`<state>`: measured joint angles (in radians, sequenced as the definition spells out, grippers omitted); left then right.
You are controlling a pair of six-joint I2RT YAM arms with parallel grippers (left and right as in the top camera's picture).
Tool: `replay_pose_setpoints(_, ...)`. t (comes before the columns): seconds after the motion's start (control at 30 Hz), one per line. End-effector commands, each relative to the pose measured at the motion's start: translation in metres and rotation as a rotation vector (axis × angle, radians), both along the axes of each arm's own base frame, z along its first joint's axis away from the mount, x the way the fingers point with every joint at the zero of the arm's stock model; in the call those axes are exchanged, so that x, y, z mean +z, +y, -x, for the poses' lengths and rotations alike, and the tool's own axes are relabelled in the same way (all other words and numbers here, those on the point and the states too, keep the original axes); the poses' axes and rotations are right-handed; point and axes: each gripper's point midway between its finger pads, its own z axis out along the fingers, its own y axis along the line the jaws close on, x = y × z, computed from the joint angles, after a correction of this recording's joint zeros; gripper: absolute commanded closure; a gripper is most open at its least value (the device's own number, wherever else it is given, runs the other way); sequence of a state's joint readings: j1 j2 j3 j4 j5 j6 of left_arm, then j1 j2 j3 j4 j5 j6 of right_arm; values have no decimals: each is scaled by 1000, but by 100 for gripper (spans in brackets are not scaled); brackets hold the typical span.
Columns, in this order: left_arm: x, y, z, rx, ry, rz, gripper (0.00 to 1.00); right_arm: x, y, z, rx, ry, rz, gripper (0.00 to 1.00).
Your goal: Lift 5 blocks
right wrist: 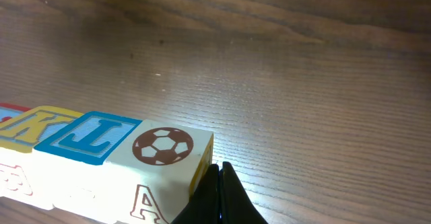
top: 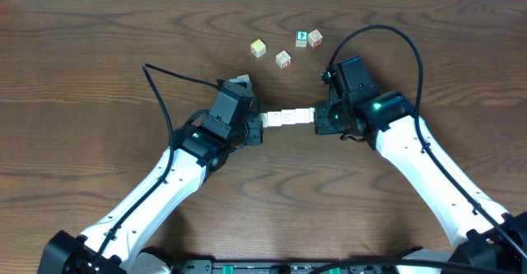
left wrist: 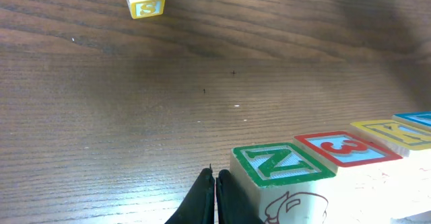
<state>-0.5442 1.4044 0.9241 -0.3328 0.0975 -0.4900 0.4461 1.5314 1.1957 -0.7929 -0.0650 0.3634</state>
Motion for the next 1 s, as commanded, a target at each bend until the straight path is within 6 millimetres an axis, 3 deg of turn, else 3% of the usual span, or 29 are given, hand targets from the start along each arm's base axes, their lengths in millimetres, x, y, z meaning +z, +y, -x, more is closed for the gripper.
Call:
replay_pose_setpoints(0.0,66,-74,27,-271,-48,290,93,39,89,52,293,121,-392,99)
replay_pose_setpoints(0.97,87,-71,31,-277,-99,315,93,49,87,56,294,107,-400,99)
